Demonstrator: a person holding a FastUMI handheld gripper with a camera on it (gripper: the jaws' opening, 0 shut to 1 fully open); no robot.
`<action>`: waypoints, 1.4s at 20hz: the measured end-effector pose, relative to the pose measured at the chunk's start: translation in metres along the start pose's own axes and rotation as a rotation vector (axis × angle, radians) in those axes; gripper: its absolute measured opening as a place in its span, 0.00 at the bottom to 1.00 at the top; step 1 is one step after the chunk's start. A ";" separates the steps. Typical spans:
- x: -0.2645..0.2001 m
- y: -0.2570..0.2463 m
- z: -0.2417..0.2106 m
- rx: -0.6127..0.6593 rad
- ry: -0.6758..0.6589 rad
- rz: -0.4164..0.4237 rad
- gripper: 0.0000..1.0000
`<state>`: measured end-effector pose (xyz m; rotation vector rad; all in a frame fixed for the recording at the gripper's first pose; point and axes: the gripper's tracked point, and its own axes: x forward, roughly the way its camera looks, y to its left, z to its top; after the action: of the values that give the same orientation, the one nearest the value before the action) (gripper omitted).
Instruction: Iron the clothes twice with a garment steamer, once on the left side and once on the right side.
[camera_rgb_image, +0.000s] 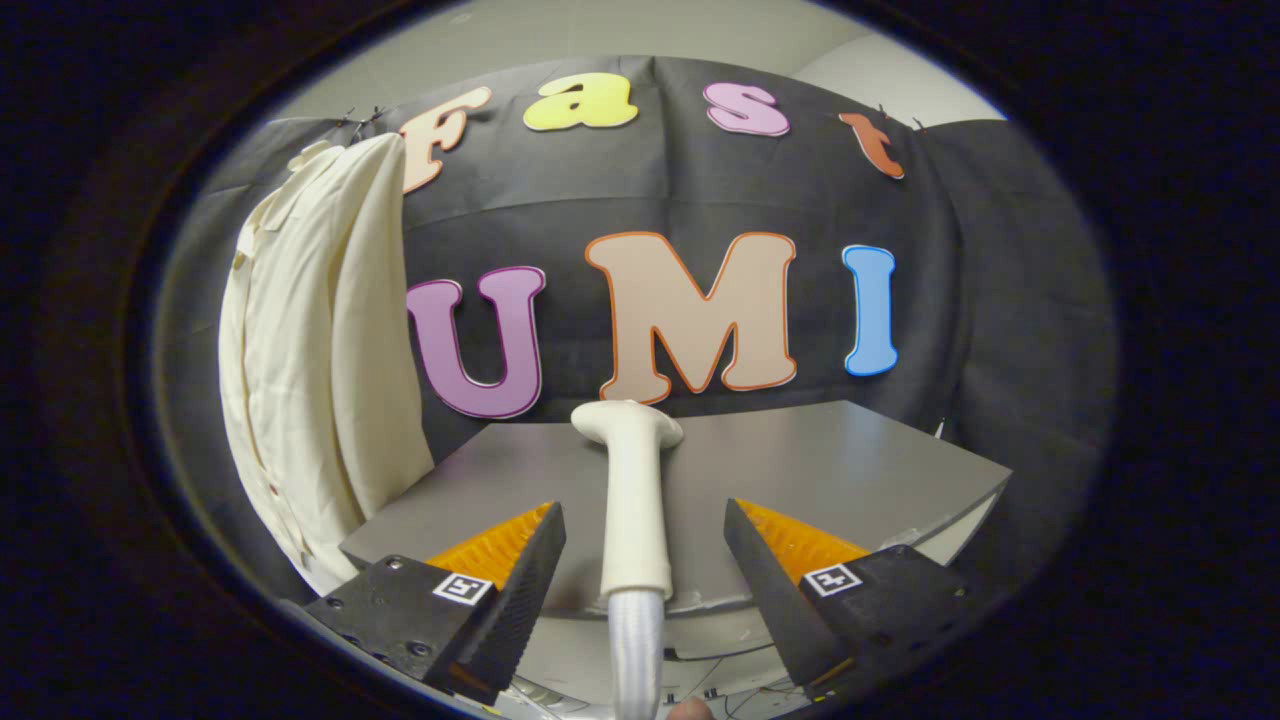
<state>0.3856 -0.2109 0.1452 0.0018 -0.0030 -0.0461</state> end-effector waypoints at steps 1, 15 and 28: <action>0.009 -0.002 -0.003 0.008 0.035 -0.002 0.97; 0.050 0.009 -0.019 -0.109 0.206 -0.008 0.39; 0.010 0.017 0.012 0.058 0.116 0.051 0.29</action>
<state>0.3966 -0.1948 0.1574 0.0623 0.1115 0.0053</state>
